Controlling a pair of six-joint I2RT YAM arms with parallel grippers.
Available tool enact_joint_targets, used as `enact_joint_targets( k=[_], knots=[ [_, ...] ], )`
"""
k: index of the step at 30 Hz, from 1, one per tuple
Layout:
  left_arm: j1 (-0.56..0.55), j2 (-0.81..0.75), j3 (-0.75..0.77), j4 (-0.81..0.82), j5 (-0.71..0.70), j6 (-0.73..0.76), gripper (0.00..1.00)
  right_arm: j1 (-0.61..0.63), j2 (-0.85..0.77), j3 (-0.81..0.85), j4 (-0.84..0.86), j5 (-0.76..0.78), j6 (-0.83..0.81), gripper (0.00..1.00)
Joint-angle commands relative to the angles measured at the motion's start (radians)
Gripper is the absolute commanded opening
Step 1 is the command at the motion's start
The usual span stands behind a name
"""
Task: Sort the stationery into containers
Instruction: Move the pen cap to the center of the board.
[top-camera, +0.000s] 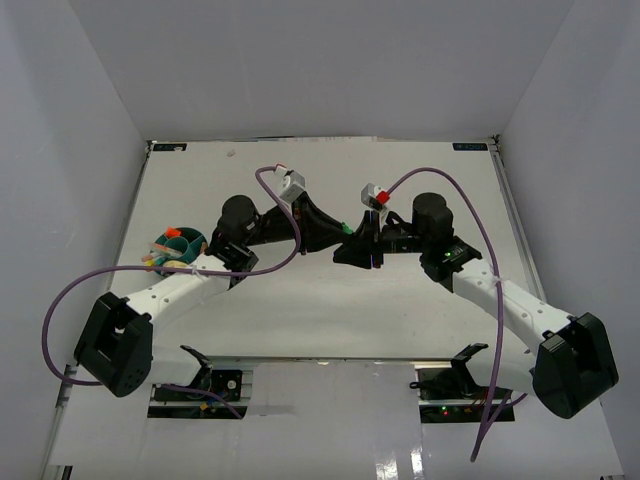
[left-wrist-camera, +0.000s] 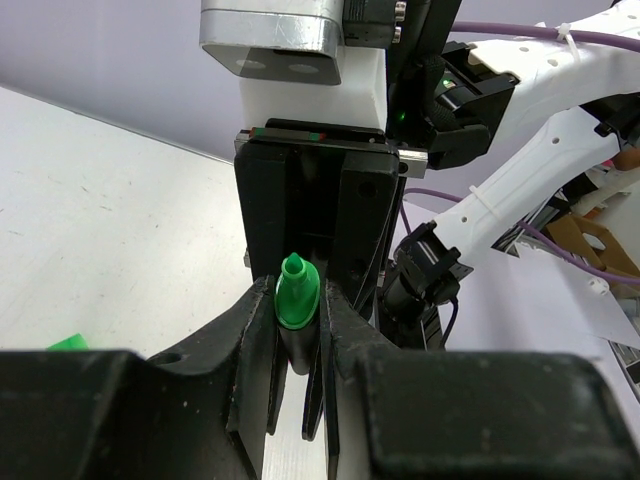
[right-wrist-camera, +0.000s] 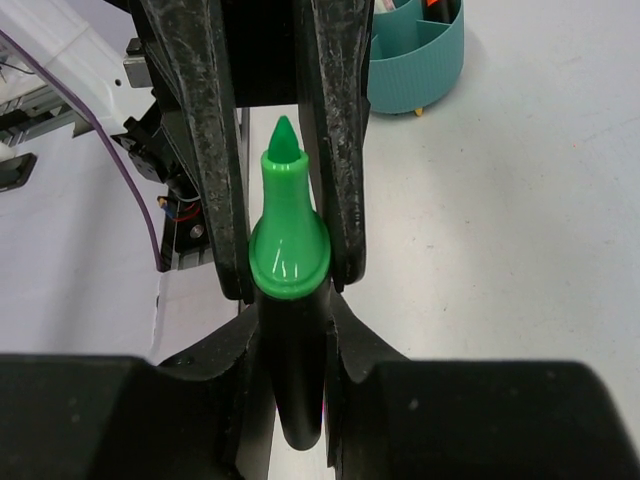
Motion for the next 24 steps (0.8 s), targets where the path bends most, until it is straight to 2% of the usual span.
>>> enact_joint_targets(
  k=[1, 5, 13, 20, 24],
  knots=[
    [0.000, -0.020, -0.024, 0.014, 0.036, 0.004, 0.00, -0.028, -0.039, 0.005, 0.046, -0.013, 0.002, 0.24],
    [0.000, -0.021, -0.029, 0.016, 0.039, 0.009, 0.00, -0.031, -0.039, 0.011, 0.048, -0.026, 0.006, 0.24],
    [0.000, -0.026, -0.047, 0.033, 0.041, -0.001, 0.00, -0.039, -0.050, 0.014, 0.049, -0.047, 0.009, 0.31],
    [0.000, -0.024, -0.047, 0.054, 0.042, -0.010, 0.00, -0.041, -0.050, 0.017, 0.054, -0.062, 0.016, 0.27],
    [0.000, -0.017, -0.041, 0.097, 0.038, -0.028, 0.00, -0.041, -0.038, 0.012, 0.063, -0.082, 0.022, 0.33]
  ],
)
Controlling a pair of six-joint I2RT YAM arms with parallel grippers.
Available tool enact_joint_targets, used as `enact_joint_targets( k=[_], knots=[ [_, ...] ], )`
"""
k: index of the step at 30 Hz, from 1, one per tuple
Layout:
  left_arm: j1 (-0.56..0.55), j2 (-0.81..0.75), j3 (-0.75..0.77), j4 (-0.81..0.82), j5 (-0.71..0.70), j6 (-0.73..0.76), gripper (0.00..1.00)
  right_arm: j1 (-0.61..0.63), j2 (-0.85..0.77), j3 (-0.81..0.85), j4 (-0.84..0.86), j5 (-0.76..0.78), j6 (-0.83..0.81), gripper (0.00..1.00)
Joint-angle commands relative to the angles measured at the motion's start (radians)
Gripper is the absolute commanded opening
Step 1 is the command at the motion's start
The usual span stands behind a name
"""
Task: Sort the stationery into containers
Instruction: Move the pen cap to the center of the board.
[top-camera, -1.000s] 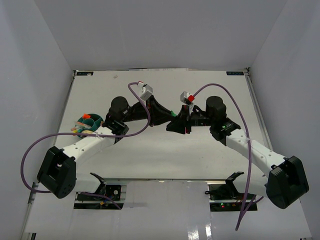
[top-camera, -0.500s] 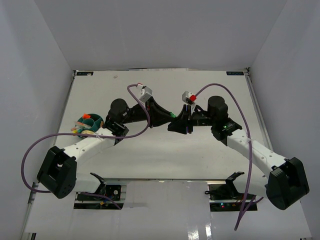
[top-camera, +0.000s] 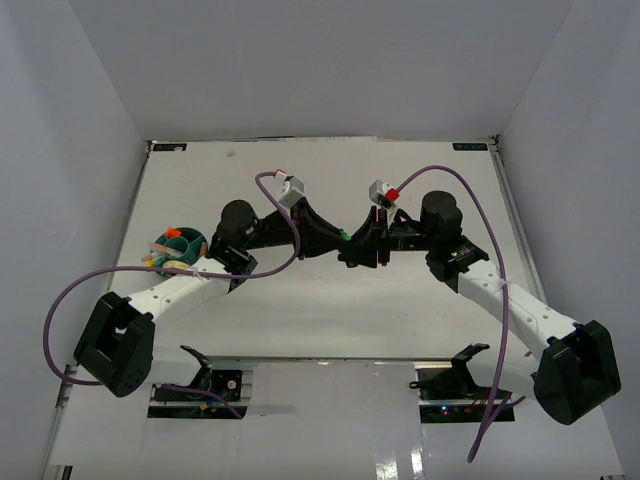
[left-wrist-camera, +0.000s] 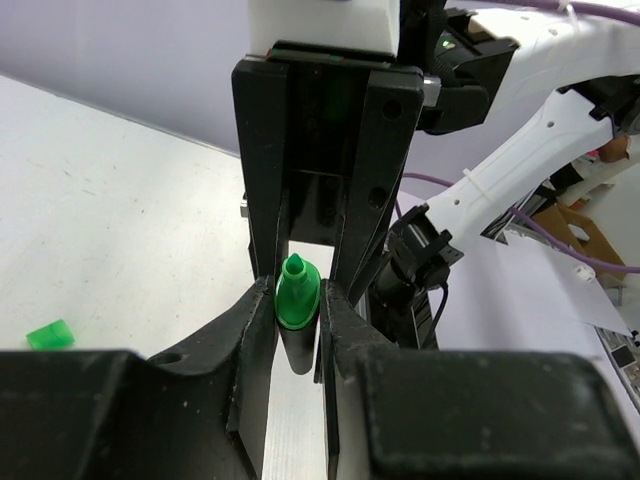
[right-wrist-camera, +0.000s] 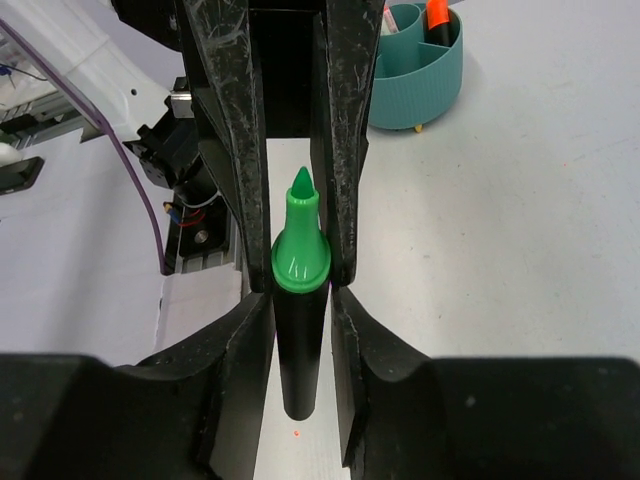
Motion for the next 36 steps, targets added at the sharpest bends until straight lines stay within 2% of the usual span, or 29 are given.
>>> enact_joint_targets(
  k=[1, 4, 9, 22, 25, 28, 29, 31, 34, 35, 36],
  knots=[
    [0.001, -0.015, 0.007, 0.086, 0.016, -0.027, 0.00, -0.004, -0.004, 0.013, 0.053, -0.042, 0.014, 0.35],
    [0.001, -0.002, 0.015, 0.128, 0.013, -0.050, 0.00, -0.002, 0.002, 0.007, 0.068, -0.056, 0.026, 0.39],
    [0.001, 0.013, 0.032, 0.160, 0.007, -0.066, 0.00, -0.004, 0.010, 0.006, 0.070, -0.062, 0.028, 0.39],
    [0.001, 0.021, 0.026, 0.214, 0.003, -0.084, 0.00, -0.002, 0.035, 0.012, 0.108, -0.082, 0.055, 0.31],
    [0.001, 0.031, 0.030, 0.224, 0.010, -0.092, 0.00, -0.002, 0.033, 0.012, 0.110, -0.079, 0.055, 0.26],
    [0.001, 0.037, 0.024, 0.231, 0.018, -0.096, 0.00, -0.003, 0.035, 0.015, 0.105, -0.083, 0.057, 0.15],
    [0.001, 0.036, 0.020, 0.231, 0.018, -0.096, 0.00, -0.004, 0.033, 0.015, 0.104, -0.080, 0.057, 0.08],
    [0.001, 0.031, 0.012, 0.229, 0.012, -0.096, 0.01, -0.004, 0.033, 0.015, 0.096, -0.082, 0.051, 0.08],
    [0.001, 0.011, 0.003, 0.182, -0.010, -0.066, 0.16, -0.004, 0.029, -0.001, 0.085, -0.073, 0.046, 0.08],
    [0.001, -0.001, 0.001, 0.139, -0.026, -0.055, 0.28, -0.007, 0.024, -0.007, 0.078, -0.051, 0.045, 0.08],
    [0.001, -0.008, 0.000, 0.117, -0.037, -0.044, 0.35, -0.010, 0.022, -0.017, 0.073, -0.041, 0.040, 0.08]
  ],
)
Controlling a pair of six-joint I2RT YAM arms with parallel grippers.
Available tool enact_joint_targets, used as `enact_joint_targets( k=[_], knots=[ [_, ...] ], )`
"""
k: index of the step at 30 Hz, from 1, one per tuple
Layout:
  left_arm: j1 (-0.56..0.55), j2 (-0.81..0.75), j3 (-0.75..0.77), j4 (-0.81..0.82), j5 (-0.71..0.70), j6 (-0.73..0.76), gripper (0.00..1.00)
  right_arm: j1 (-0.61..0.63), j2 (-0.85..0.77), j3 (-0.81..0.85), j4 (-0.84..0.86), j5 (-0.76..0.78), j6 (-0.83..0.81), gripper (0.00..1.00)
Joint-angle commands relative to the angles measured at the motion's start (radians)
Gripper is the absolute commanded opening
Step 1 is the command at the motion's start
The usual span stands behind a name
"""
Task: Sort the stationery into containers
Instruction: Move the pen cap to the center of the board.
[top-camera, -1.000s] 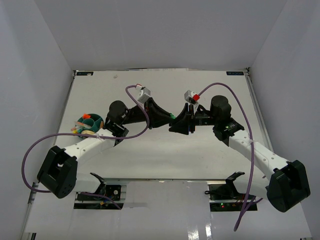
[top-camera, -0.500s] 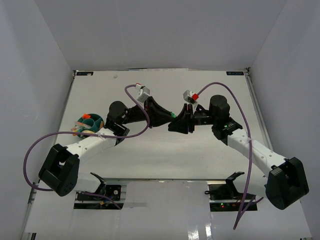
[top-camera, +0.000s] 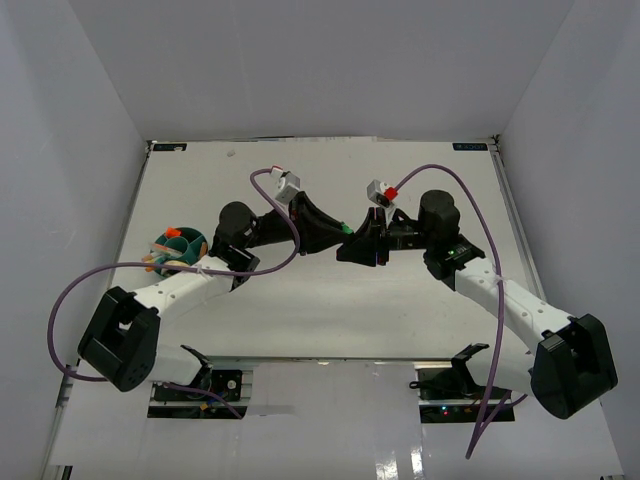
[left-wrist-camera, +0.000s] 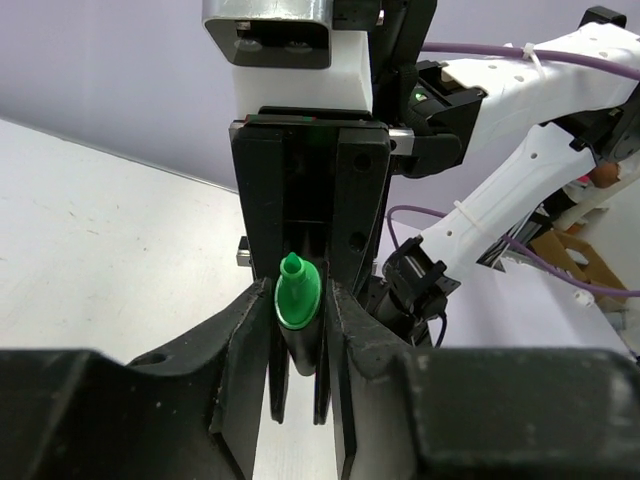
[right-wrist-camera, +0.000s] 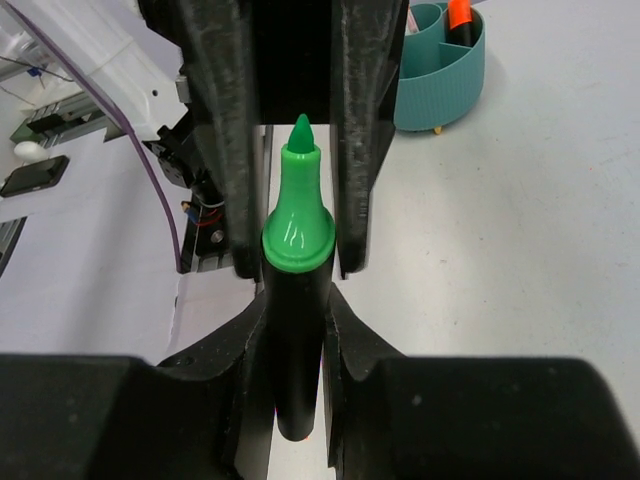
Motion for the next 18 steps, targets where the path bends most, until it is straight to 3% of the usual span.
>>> enact_joint_targets(
  k=[1, 10, 13, 18],
  knots=[
    [0.001, -0.054, -0.004, -0.073, -0.033, 0.064, 0.40, -0.015, -0.010, -0.022, 0.005, 0.025, -0.003, 0.08],
    [0.027, -0.122, -0.026, -0.225, -0.126, 0.099, 0.85, -0.081, -0.020, -0.074, -0.065, 0.120, -0.048, 0.08],
    [0.036, -0.136, -0.026, -0.293, -0.178, 0.109, 0.93, -0.101, -0.034, -0.091, -0.102, 0.173, -0.068, 0.08],
    [0.036, -0.091, 0.039, -0.544, -0.307, 0.148, 0.94, -0.152, -0.108, -0.128, -0.134, 0.305, -0.051, 0.08]
  ],
)
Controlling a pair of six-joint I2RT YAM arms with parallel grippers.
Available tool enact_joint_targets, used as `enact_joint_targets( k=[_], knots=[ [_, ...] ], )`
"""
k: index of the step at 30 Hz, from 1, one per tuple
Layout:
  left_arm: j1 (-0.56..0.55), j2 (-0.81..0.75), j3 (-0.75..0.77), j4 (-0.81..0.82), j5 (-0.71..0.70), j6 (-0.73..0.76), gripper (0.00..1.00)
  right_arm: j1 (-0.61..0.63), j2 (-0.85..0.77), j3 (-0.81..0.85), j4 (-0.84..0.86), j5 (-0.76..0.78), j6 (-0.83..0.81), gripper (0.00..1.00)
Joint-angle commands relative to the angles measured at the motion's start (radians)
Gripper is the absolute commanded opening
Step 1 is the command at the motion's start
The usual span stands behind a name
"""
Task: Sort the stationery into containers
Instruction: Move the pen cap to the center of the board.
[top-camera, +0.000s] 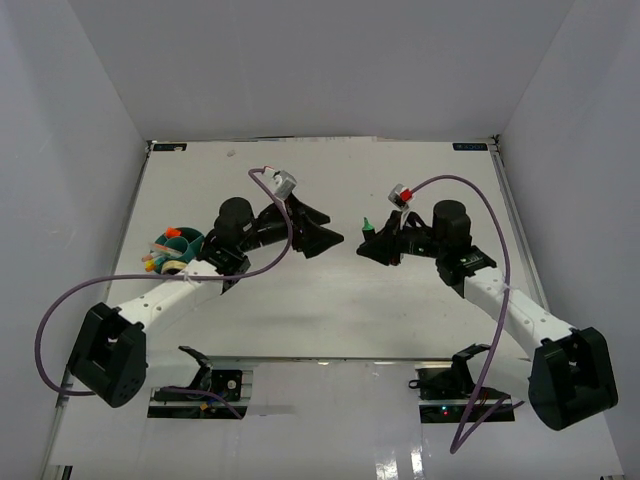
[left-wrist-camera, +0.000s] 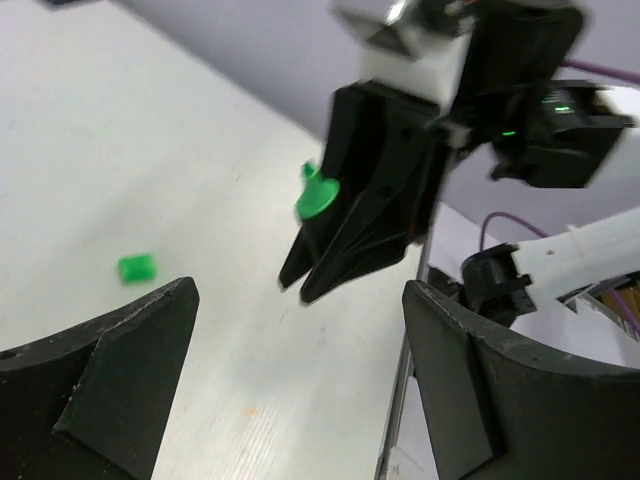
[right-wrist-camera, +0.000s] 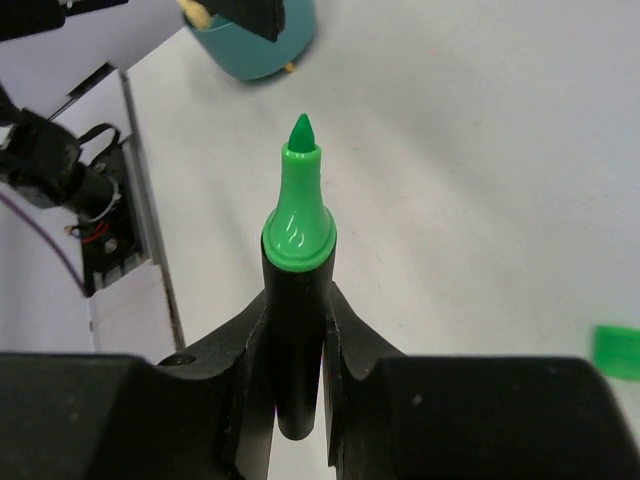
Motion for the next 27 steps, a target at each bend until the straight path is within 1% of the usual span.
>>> enact_joint_targets(
  k=[1, 4, 7, 8, 10, 11, 12, 13, 14, 15, 16, 17, 19, 21, 22, 24, 25, 27],
  knots=[
    [0.004, 0.049, 0.094, -0.270, -0.162, 0.044, 0.94, -0.031, -0.103, -0.018, -0.044, 0.177, -0.008, 0.08],
    [0.003, 0.120, 0.176, -0.360, -0.211, 0.039, 0.94, -0.035, -0.194, -0.034, -0.087, 0.329, -0.013, 0.08],
    [-0.011, 0.227, 0.233, -0.380, -0.242, -0.007, 0.94, -0.035, -0.278, -0.045, -0.127, 0.424, -0.019, 0.08],
    [-0.015, 0.290, 0.279, -0.403, -0.262, -0.016, 0.94, -0.035, -0.300, -0.048, -0.141, 0.447, -0.017, 0.08],
    [-0.032, 0.359, 0.333, -0.435, -0.288, -0.051, 0.93, -0.035, -0.366, -0.071, -0.143, 0.510, -0.014, 0.08],
    [-0.042, 0.395, 0.388, -0.471, -0.306, -0.064, 0.92, -0.035, -0.387, -0.078, -0.143, 0.525, -0.014, 0.08],
    [-0.049, 0.460, 0.416, -0.492, -0.346, -0.076, 0.90, -0.035, -0.407, -0.087, -0.146, 0.538, -0.011, 0.08],
    [-0.066, 0.493, 0.447, -0.542, -0.372, -0.094, 0.89, -0.035, -0.441, -0.100, -0.147, 0.551, -0.011, 0.08],
    [-0.077, 0.527, 0.517, -0.580, -0.401, -0.105, 0.88, -0.035, -0.458, -0.104, -0.150, 0.558, -0.013, 0.08],
    [-0.100, 0.594, 0.557, -0.614, -0.449, -0.111, 0.87, -0.035, -0.479, -0.112, -0.166, 0.567, -0.014, 0.08],
    [-0.111, 0.626, 0.595, -0.678, -0.470, -0.128, 0.86, -0.035, -0.490, -0.118, -0.169, 0.572, -0.014, 0.08],
    [-0.123, 0.658, 0.669, -0.702, -0.490, -0.137, 0.86, -0.034, -0.503, -0.124, -0.172, 0.575, -0.014, 0.08],
    [-0.158, 0.732, 0.724, -0.757, -0.562, -0.159, 0.84, -0.035, -0.536, -0.147, -0.177, 0.582, -0.008, 0.08],
    [-0.187, 0.771, 0.787, -0.782, -0.610, -0.188, 0.82, -0.034, -0.571, -0.161, -0.180, 0.588, -0.004, 0.08],
    [-0.195, 0.803, 0.803, -0.788, -0.642, -0.196, 0.80, -0.035, -0.584, -0.176, -0.181, 0.595, 0.003, 0.08],
    [-0.215, 0.829, 0.823, -0.791, -0.652, -0.223, 0.77, -0.035, -0.614, -0.189, -0.180, 0.593, 0.007, 0.08],
    [-0.219, 0.852, 0.839, -0.791, -0.691, -0.231, 0.75, -0.035, -0.622, -0.193, -0.186, 0.590, 0.009, 0.08],
    [-0.236, 0.872, 0.855, -0.791, -0.721, -0.242, 0.73, -0.035, -0.638, -0.203, -0.196, 0.585, 0.012, 0.08]
  ],
)
